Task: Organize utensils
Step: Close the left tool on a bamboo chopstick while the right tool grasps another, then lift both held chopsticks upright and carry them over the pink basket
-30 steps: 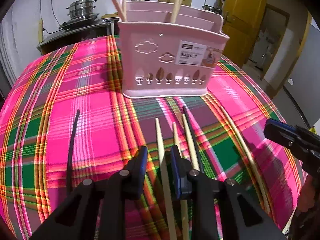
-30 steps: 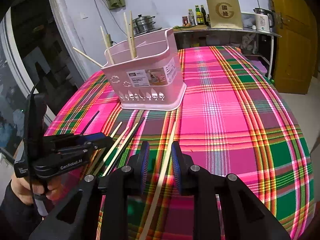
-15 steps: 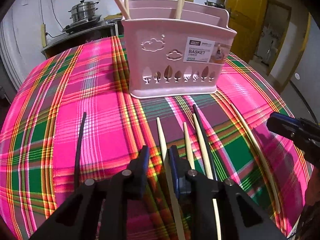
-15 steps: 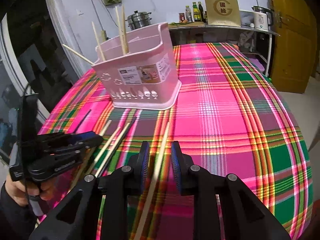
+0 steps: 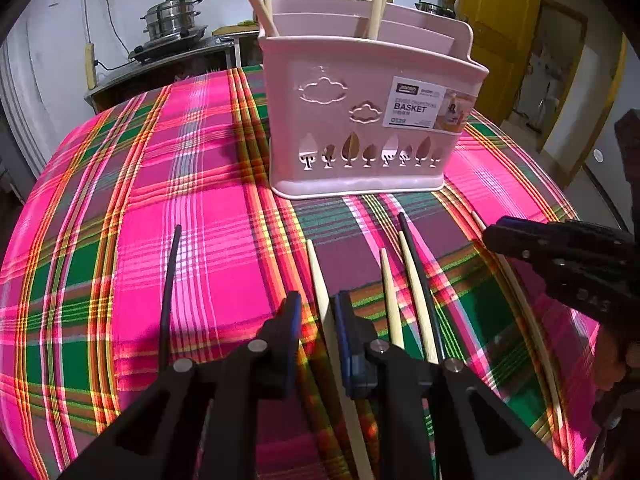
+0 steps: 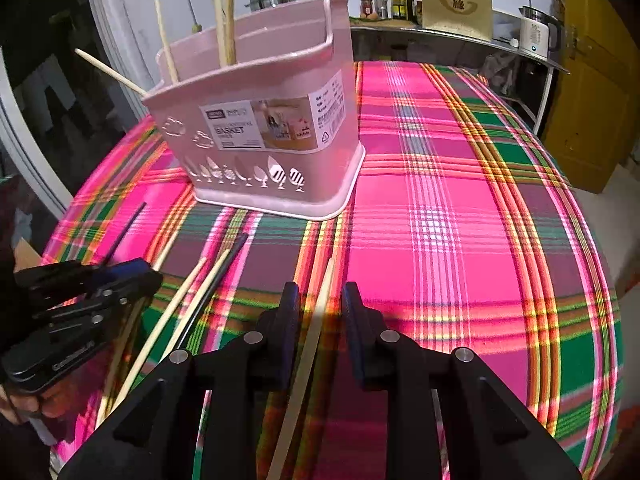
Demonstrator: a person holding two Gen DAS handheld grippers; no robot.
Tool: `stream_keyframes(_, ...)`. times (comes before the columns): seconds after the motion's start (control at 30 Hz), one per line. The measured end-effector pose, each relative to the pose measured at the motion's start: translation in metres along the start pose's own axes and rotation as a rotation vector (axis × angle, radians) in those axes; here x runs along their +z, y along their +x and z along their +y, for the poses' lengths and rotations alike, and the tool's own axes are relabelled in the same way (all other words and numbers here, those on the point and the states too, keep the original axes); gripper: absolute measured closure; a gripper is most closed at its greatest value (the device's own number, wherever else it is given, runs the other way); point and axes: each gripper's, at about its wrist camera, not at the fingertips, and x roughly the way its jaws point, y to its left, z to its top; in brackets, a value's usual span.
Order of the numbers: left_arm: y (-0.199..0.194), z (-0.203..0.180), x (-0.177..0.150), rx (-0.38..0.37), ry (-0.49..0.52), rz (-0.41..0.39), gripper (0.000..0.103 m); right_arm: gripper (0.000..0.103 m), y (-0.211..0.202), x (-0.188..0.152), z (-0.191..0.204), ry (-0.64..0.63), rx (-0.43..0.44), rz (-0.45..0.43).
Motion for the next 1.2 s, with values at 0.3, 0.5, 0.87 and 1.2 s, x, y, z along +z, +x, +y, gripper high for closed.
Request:
stream_keyframes(0.3, 0.01, -0.006, 0.013, 0.011, 0.023, 0.024, 0.085, 0.096, 0.013, 0.008, 0.008, -0.042, -0.055, 0.031)
stream_keyframes(0.5, 0.011, -0.011, 0.016, 0.021, 0.029, 0.026, 0.096, 0.098, 0.011, 0.009, 0.009, -0.043, -0.045, 0.034)
stream_keyframes(0.87, -0.039, -0.006, 0.032, -0.024, 0.002, -0.062, 0.097, 0.098, -0.039, 0.023, 0.016, -0.039, 0.006, -0.083)
stream_keyframes(1.2, -0.106, 0.002, 0.051, -0.054, -0.007, -0.197, 0.097, 0.098, -0.097, 0.037, 0.026, -0.058, 0.029, -0.215)
